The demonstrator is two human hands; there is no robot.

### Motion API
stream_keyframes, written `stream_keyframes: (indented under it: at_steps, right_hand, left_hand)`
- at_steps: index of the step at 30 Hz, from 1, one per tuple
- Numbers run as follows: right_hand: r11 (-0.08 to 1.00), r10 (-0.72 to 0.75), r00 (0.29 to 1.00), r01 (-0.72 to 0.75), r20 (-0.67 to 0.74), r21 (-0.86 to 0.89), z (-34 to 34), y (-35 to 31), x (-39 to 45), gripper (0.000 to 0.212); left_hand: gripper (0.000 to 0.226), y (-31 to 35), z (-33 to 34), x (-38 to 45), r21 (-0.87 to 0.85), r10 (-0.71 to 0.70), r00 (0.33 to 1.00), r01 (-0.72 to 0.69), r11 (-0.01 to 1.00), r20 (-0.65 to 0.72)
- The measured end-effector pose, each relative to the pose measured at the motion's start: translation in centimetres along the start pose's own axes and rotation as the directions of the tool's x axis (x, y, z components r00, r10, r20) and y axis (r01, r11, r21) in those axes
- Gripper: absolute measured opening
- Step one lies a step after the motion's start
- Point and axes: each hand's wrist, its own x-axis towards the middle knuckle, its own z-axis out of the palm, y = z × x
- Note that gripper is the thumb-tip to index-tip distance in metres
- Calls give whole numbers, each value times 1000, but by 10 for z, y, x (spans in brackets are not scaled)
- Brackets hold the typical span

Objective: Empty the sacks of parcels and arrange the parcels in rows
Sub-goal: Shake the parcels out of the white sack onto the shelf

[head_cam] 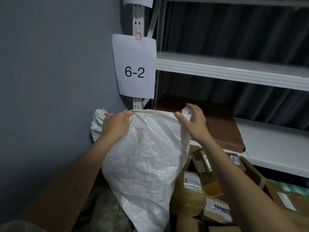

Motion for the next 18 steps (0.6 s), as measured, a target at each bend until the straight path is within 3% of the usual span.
stream_keyframes:
  at_steps: [6, 11, 14, 18]
  right_hand:
    - [982, 38, 997, -49, 66, 184, 4, 8, -5, 102]
    - [938, 176, 970, -217, 170, 270, 0, 14, 1, 134]
    - [965, 200, 967, -222, 157, 140, 7, 19, 3, 126]
    - [984, 180, 983, -180, 33, -5, 17, 20, 5, 90]
  left_hand:
    - [48, -1, 4, 0, 34, -3, 1000, 4, 999, -20]
    - [48, -4, 8, -1, 69, -1, 999, 4, 998, -42]
    - [46, -4, 9, -3, 83, 5, 999, -1, 997, -53]
    - [43, -2, 10, -5, 85, 27, 997, -20, 996, -78]
